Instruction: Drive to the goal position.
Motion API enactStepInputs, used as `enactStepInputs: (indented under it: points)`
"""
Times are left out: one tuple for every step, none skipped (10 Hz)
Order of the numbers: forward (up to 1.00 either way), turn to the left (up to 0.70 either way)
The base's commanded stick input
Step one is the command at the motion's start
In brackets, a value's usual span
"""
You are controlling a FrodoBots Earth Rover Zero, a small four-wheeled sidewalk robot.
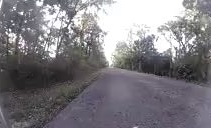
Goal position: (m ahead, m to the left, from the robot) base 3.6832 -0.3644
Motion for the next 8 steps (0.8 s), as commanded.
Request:
enactStepInputs:
  points:
    - [0.05, 0.00]
    - [0.05, 0.00]
    - [0.05, 0.00]
    - [0.05, 0.00]
    - [0.05, 0.00]
    - [0.05, 0.00]
    - [0.05, 0.00]
    - [0.05, 0.00]
